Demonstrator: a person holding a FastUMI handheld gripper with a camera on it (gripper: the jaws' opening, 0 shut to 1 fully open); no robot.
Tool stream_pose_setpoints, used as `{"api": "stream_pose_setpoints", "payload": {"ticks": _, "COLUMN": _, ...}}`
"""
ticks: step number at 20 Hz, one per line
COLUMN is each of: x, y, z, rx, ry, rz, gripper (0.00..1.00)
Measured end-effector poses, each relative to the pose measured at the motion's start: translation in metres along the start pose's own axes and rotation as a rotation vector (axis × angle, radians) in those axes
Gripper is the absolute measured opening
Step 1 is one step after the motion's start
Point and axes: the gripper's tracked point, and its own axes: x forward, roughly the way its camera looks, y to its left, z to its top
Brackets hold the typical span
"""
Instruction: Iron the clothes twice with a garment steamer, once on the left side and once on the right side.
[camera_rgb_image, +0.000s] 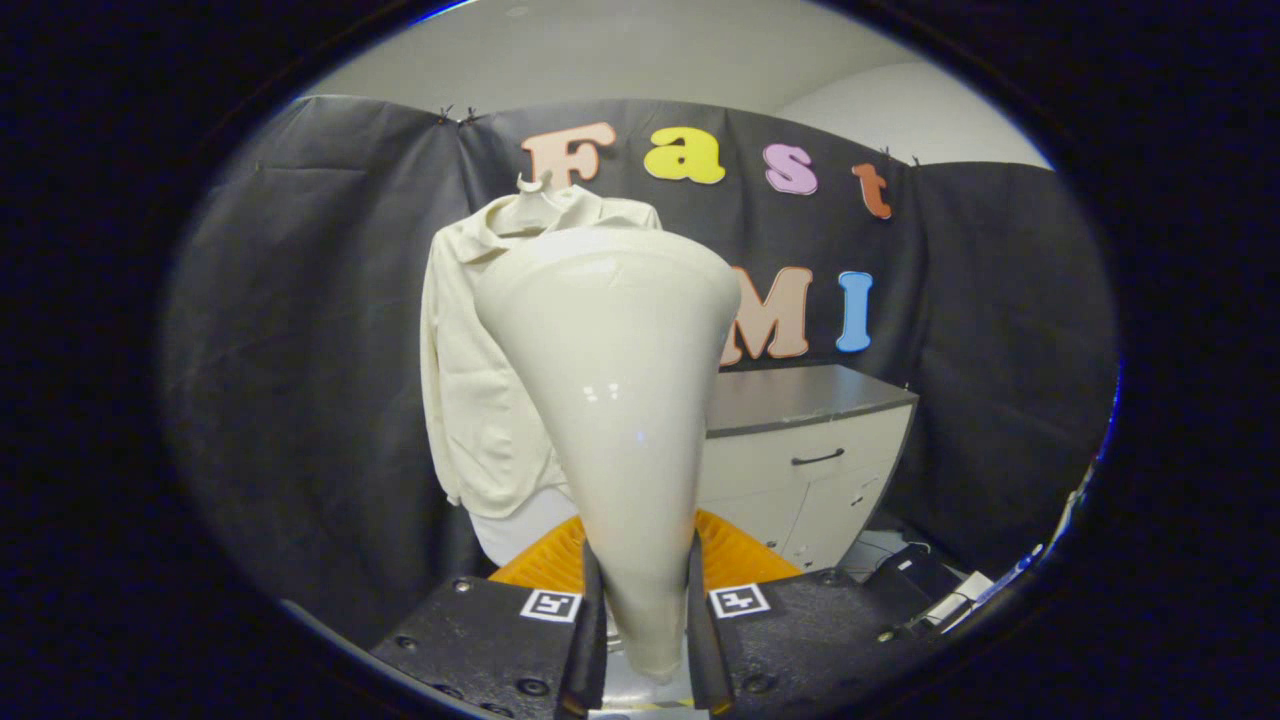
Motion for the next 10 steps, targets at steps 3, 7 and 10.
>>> {"api": "stream_pose_setpoints", "payload": {"ticks": 3, "x": -0.012, "y": -0.015, "z": 0.025, "rx": 0.012, "ry": -0.055, "rz": -0.013, "gripper": 0.32}}
{"api": "stream_pose_setpoints", "payload": {"ticks": 7, "x": -0.026, "y": -0.024, "z": 0.035, "rx": -0.009, "ry": -0.077, "rz": 0.003, "gripper": 0.32}}
{"api": "stream_pose_setpoints", "payload": {"ticks": 10, "x": -0.031, "y": -0.025, "z": 0.037, "rx": -0.003, "ry": -0.093, "rz": 0.032, "gripper": 0.33}}
